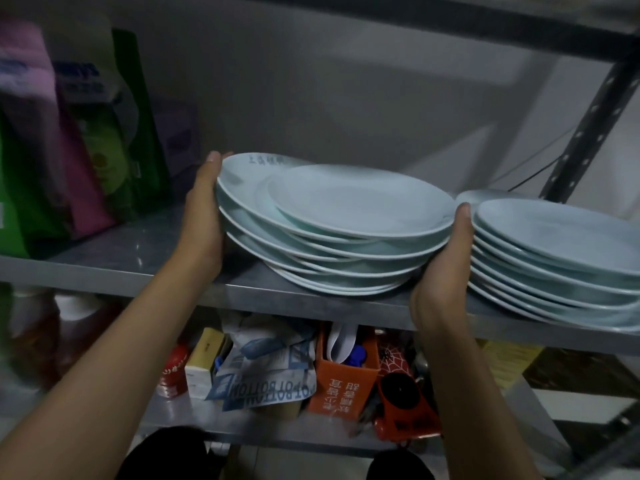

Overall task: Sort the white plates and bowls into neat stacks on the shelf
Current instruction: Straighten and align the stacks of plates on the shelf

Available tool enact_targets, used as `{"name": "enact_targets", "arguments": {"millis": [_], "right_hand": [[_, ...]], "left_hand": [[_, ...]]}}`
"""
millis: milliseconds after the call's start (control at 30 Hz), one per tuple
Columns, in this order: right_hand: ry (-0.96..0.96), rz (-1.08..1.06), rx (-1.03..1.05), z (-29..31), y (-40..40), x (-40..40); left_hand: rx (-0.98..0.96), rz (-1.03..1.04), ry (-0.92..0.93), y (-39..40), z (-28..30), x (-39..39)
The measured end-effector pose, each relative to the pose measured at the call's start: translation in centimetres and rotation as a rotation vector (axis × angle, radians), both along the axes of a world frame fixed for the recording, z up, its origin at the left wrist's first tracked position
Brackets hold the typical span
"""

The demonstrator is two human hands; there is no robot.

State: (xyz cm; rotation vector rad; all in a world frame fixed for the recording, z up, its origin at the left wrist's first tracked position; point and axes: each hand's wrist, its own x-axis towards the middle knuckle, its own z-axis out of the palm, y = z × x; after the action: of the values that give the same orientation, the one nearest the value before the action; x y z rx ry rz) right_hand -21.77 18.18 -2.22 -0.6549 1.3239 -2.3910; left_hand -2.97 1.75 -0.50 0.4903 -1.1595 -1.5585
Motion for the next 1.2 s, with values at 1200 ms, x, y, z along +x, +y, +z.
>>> {"name": "enact_targets", "arguments": {"millis": [1200], "right_hand": [[0.313, -0.122, 0.324, 0.1, 0.9, 1.2]], "left_hand": [[-0.085, 0.082, -0.396, 0.6, -0.5, -0.7]]}}
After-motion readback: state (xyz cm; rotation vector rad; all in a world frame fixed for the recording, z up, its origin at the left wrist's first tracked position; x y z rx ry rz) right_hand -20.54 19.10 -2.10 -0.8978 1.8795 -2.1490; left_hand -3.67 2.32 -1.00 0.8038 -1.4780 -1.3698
